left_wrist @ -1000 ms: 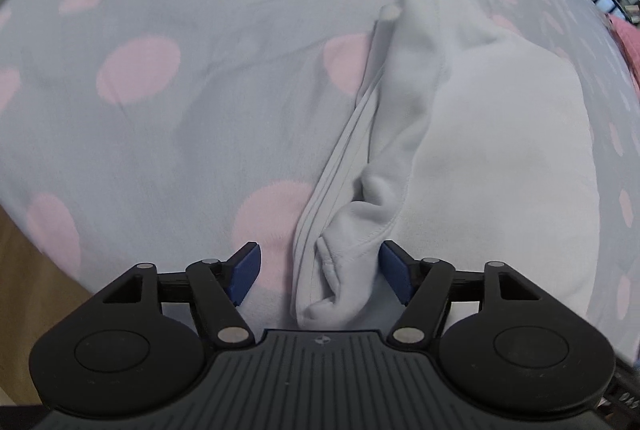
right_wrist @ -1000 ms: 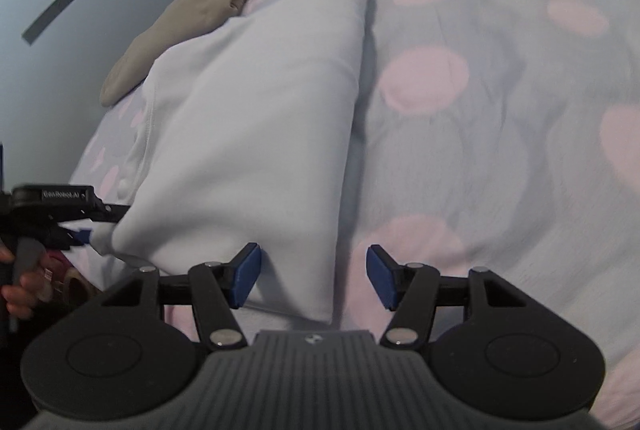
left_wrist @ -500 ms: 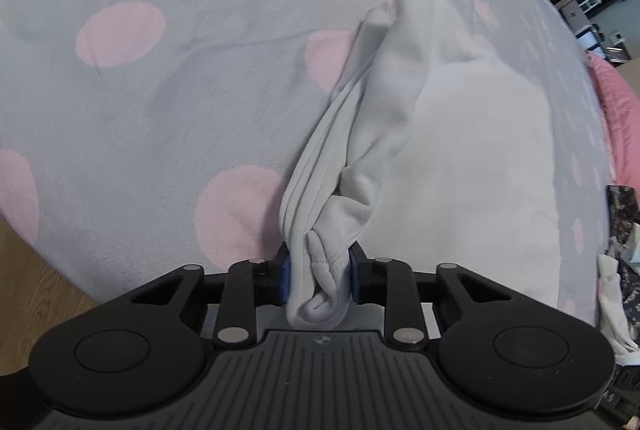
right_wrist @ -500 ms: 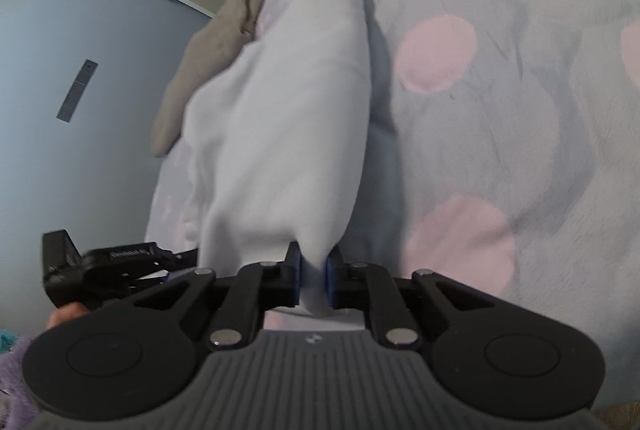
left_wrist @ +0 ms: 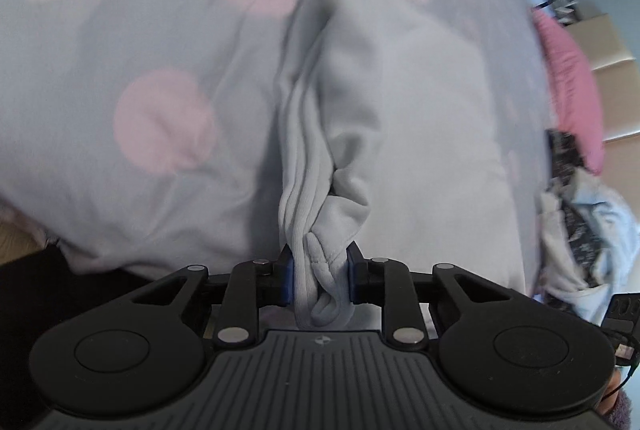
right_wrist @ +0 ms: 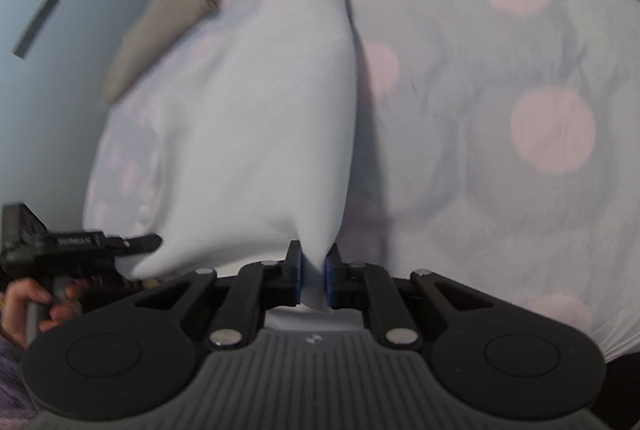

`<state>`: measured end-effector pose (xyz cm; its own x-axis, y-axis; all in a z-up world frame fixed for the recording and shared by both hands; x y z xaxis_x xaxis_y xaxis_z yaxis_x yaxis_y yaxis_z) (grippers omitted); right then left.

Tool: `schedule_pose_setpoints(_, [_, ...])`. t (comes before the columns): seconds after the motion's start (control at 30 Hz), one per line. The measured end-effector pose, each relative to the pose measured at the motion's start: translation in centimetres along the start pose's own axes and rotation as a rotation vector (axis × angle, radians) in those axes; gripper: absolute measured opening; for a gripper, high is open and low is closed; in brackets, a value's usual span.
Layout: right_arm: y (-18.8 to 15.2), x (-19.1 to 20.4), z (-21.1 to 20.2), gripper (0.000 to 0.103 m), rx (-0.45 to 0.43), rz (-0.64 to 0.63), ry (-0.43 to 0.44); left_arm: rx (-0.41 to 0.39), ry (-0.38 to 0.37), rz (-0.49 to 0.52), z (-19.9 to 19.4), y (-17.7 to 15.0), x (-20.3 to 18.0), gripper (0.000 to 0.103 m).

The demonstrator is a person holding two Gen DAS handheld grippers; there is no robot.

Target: Fold clothes

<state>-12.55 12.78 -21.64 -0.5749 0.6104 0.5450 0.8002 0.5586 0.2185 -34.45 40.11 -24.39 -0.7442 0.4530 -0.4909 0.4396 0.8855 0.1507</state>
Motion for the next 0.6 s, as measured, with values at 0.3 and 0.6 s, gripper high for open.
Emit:
schedule_pose_setpoints(0.3, [-1.5,0.1,1.0,0.029,0.001,-0.151,-0.134,-0.013,0.027,-0.038,-1.7,-0.7,1.4,0.037])
schedule_pose_setpoints(0.6, [-4.2,3.9,-1.2,0.03,-0.103,-0.501,-0.167,-0.184,0.168,0.204,-5.7,-1.2,-3.0,0.043])
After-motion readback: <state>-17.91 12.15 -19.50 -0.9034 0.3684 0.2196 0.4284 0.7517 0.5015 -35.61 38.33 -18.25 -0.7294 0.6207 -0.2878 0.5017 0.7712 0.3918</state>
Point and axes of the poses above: each gripper's, at about its wrist camera, not at the fingertips, and z roughly the way its jaws point, x to its left, y to its top, the point moved 4 cm from there along z, roughly the way its jaws point, and after that the axes turned 6 degrees about z, right-handed, at the moved point
